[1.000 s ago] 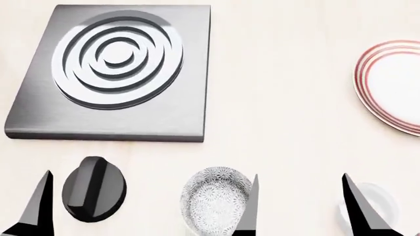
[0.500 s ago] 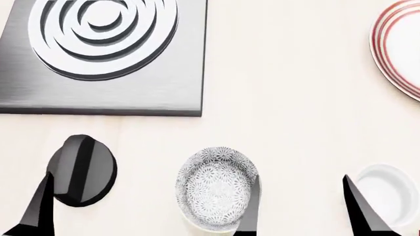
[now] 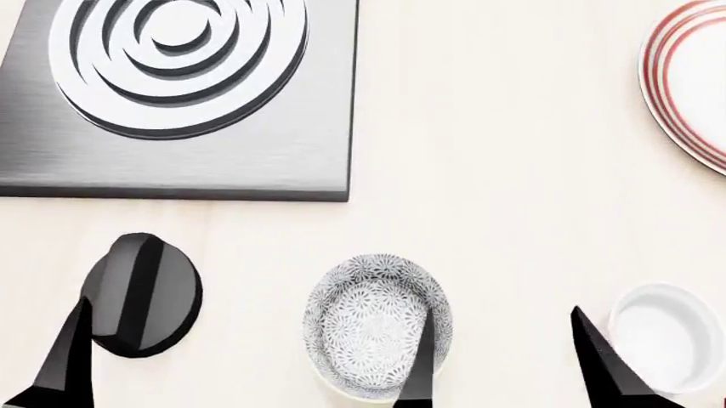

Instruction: Pick the akita bowl next to the ramekin and place it on the plate.

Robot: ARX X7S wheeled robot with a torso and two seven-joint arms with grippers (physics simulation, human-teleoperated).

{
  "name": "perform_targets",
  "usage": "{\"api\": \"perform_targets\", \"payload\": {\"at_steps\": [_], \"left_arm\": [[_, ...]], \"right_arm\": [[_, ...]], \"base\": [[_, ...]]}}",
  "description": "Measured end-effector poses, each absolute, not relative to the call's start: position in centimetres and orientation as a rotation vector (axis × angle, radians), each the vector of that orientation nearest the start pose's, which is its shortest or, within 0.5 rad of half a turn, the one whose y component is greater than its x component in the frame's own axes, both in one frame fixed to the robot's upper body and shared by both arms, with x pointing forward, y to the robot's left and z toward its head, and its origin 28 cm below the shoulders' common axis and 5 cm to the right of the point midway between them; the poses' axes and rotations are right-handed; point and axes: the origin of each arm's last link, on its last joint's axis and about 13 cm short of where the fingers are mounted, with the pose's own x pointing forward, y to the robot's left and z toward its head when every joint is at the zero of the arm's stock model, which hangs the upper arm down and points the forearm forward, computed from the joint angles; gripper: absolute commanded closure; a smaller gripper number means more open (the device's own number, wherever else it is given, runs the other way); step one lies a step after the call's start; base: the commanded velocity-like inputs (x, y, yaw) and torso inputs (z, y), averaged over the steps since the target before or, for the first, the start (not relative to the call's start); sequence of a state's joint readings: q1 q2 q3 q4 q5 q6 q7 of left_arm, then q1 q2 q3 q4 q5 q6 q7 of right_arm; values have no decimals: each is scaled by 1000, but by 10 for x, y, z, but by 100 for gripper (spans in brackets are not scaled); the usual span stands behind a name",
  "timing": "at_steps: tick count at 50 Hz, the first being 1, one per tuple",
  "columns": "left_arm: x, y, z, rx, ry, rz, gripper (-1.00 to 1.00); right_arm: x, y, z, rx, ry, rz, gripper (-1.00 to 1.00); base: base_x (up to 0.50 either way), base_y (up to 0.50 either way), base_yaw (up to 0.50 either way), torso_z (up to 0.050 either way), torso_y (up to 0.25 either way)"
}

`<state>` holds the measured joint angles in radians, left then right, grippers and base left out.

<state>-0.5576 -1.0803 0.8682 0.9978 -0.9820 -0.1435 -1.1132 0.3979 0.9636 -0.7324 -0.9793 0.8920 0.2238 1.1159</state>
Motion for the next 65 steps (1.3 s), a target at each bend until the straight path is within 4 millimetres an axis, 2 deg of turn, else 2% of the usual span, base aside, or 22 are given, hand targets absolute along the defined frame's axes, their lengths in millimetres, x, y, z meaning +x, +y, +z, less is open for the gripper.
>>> {"api": "perform_targets", "payload": {"at_steps": [35, 65], "left_arm": [[135, 212, 194, -10, -164, -144, -100], [135, 213, 193, -14, -159, -144, -100]], "right_arm": [[154, -95, 187, 267, 43, 170, -100], [177, -92, 172, 352, 154, 169, -100]], "base": [[0, 0, 0, 0, 0], [0, 0, 0, 0, 0]]}}
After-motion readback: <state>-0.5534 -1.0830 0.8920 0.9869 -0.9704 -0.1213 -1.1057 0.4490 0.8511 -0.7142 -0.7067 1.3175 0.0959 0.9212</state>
